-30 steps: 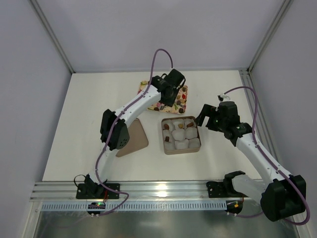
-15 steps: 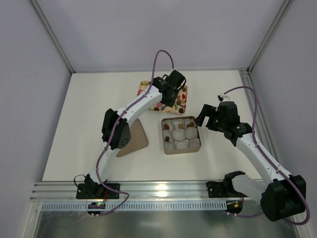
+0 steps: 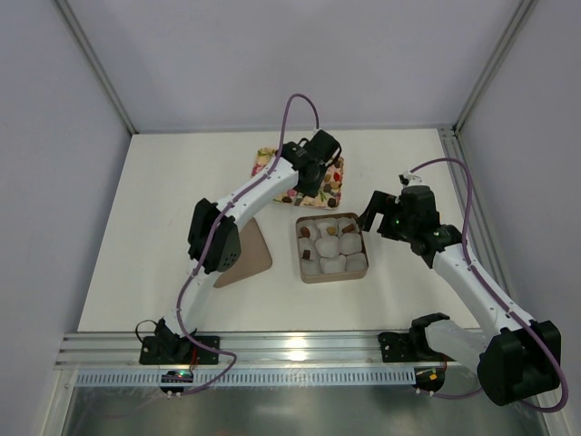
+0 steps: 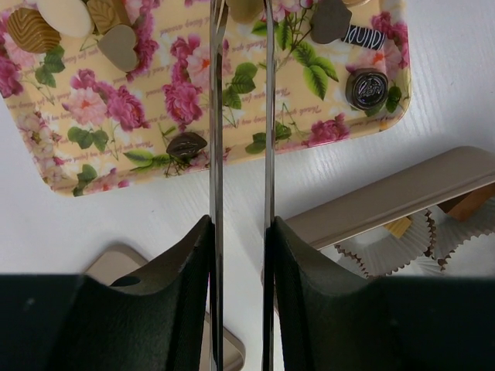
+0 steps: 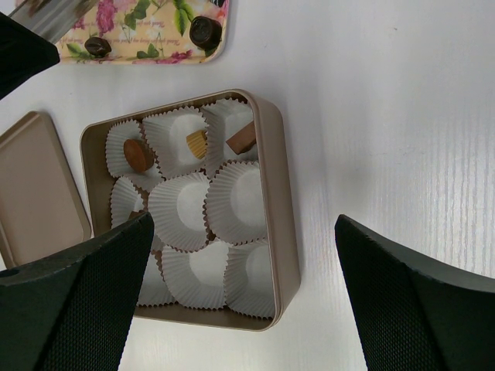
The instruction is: Pack the chocolate
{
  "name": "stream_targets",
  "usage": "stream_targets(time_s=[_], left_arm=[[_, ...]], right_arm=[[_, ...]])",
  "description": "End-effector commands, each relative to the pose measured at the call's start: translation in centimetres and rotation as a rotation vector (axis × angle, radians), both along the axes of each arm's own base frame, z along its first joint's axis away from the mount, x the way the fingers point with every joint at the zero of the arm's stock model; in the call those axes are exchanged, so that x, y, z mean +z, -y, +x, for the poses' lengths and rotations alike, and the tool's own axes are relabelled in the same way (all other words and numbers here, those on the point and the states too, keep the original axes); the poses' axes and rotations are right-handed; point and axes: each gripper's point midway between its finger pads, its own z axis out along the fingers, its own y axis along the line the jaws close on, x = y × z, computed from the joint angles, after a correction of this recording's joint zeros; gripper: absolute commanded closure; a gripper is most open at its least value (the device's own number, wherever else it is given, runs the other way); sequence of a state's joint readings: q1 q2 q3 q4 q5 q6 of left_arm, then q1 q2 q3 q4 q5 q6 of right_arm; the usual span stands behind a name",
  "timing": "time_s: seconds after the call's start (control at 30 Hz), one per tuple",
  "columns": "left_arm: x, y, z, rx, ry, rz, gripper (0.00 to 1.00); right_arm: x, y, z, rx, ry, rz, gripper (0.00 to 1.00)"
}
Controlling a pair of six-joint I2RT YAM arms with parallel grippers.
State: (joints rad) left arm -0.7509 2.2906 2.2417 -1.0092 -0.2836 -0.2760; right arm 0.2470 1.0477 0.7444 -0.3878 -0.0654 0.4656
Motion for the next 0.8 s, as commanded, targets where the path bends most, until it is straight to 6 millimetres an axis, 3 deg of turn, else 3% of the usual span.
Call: stream_targets(time_s=[0.0,0.17,0.47,0.77], left_arm=[[0.4,0.2,0.5,-0.010,0.010,-0.010,0.66],[1.3,0.0,0.6,-0.006,0.025,-0.009,0.75],[7.6,-0.8,0.5,0.006,0.129,-0.067,0.76],[11.0,-1.8,-2.5,-0.008,0.117,-0.122,0.78]], right_arm=[[1.3,-0.2,0.9,0.005,0.062,0.000,0.01],[1.3,-0.2,0.8,0.007,0.060,0.001,0.01],[1.9,0.0,0.7,0.002,0.073,0.000,0.01],[2.3,0.0,0.7,-0.005,0.082,0.007,0.01]])
